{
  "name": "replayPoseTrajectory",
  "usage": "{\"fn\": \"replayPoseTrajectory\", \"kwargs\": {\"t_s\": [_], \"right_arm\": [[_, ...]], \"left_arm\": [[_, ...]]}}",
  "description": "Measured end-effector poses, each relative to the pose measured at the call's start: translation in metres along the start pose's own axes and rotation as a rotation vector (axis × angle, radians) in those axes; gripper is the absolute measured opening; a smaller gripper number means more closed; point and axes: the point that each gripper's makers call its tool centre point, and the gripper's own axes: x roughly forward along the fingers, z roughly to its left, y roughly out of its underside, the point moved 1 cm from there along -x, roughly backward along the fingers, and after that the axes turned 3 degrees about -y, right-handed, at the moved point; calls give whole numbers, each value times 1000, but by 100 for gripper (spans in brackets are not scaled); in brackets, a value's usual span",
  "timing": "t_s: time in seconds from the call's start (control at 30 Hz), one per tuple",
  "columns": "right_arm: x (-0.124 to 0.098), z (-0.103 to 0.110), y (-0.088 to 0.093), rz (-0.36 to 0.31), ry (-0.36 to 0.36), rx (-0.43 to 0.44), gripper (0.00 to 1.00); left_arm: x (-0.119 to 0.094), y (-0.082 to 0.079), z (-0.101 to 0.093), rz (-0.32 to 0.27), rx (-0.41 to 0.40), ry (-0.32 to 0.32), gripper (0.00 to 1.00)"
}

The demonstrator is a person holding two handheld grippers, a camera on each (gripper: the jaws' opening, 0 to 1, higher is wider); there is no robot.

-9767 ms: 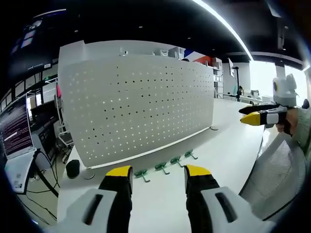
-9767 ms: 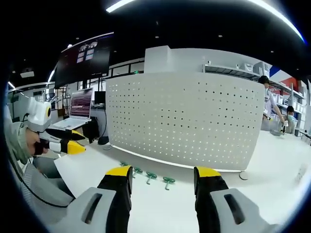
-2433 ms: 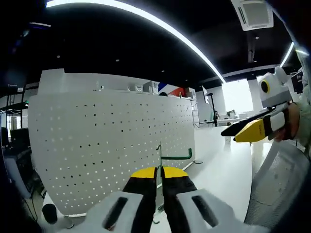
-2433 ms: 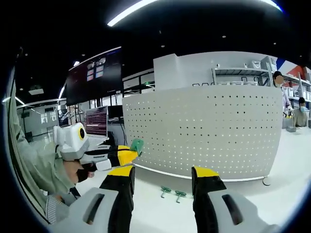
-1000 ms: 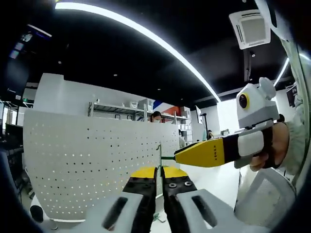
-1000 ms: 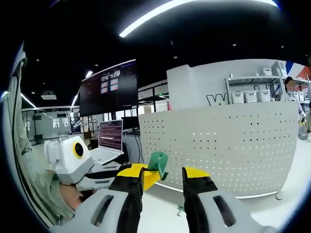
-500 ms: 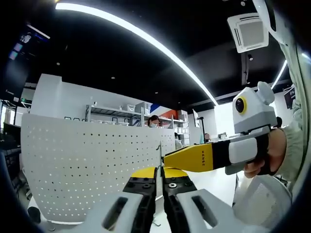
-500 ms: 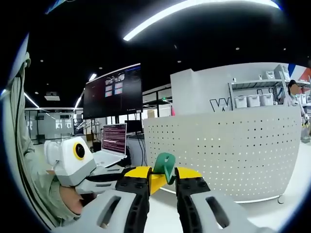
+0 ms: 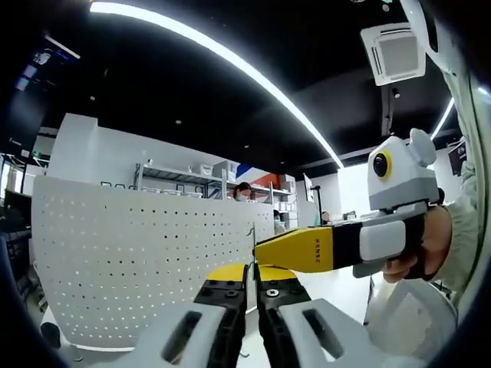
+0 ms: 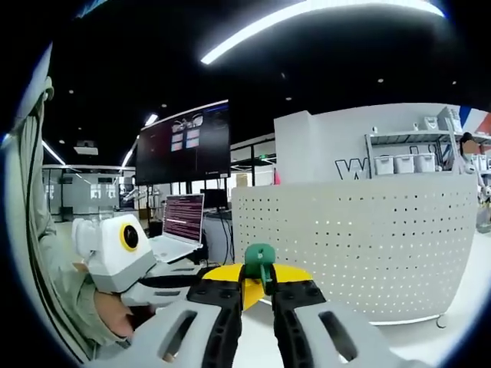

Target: Insert the hook assembly into the mounting plate slot until the hook locks in place.

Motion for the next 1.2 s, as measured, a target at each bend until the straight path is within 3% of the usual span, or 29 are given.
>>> {"fn": "replayPoseTrajectory", "kwargs": {"t_s": [0.17, 0.33, 0.43, 0.73, 1.2], "right_arm": [[0, 1, 0, 0, 0, -42, 11], [-3, -3, 0, -3, 0, 15, 13], [-3, -2, 0, -5, -1, 14, 13], [-4, 0, -1, -11, -11, 16, 11], [-6, -1, 1, -2, -9, 49, 11]], "left_arm": [[0, 1, 0, 5, -14, -2, 3], [0, 1, 0, 4, -45, -5, 3], [0, 0, 0, 1, -42, -2, 3], [1, 2, 1, 3, -133, -3, 3], [0, 4, 3, 5, -140, -2, 3]]}}
